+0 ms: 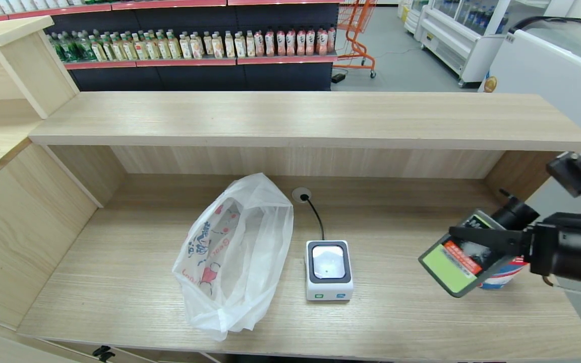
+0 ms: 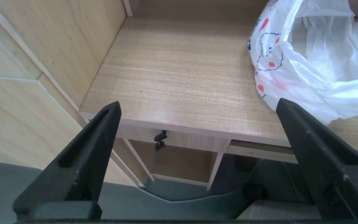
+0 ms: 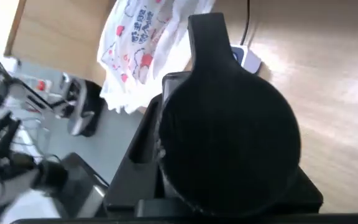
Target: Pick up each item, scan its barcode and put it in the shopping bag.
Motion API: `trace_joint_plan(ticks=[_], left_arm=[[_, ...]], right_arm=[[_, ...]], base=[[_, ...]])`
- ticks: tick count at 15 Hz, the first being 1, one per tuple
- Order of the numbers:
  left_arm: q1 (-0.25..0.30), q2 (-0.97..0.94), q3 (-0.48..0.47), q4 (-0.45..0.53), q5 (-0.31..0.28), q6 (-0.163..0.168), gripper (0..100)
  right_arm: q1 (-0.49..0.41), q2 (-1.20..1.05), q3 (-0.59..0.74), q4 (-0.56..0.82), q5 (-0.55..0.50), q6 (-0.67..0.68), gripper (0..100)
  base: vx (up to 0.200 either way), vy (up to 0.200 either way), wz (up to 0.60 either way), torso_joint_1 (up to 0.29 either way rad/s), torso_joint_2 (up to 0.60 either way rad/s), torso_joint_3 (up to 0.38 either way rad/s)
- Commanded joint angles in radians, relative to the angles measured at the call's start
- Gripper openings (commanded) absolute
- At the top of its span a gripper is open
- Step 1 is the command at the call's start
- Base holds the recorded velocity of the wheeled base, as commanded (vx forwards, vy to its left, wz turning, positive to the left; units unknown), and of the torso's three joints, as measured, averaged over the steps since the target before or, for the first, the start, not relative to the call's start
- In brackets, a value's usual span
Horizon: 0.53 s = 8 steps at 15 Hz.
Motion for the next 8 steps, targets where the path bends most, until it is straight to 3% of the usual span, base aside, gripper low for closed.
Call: trace_joint_plan(ticks=[1,3,4,8], left_arm=[[0.0,0.0,0.0,0.0,0.001,0.0,100],[0.0,0.0,0.0,0.0,0.001,0.0,100],[0.0,0.0,0.0,0.0,0.001,0.0,100],[0.0,0.0,0.0,0.0,0.001,0.0,100]], right_arm=[[0.078,0.283,-0.042,-0.083,-0.076,0.106,0],[0.091,0.349,-0.063,-0.109,-0.078,0.109,0],[0.14,0.408,-0.109,-0.112,-0.09,0.106,0],[0.239,0.539,-0.197,-0.173,-0.227,0.098,0]], base=[[0.0,0.0,0.0,0.0,0.0,0.0],[0.0,0.0,0.0,0.0,0.0,0.0],[0.0,0.0,0.0,0.0,0.0,0.0],[0.0,0.0,0.0,0.0,0.0,0.0]])
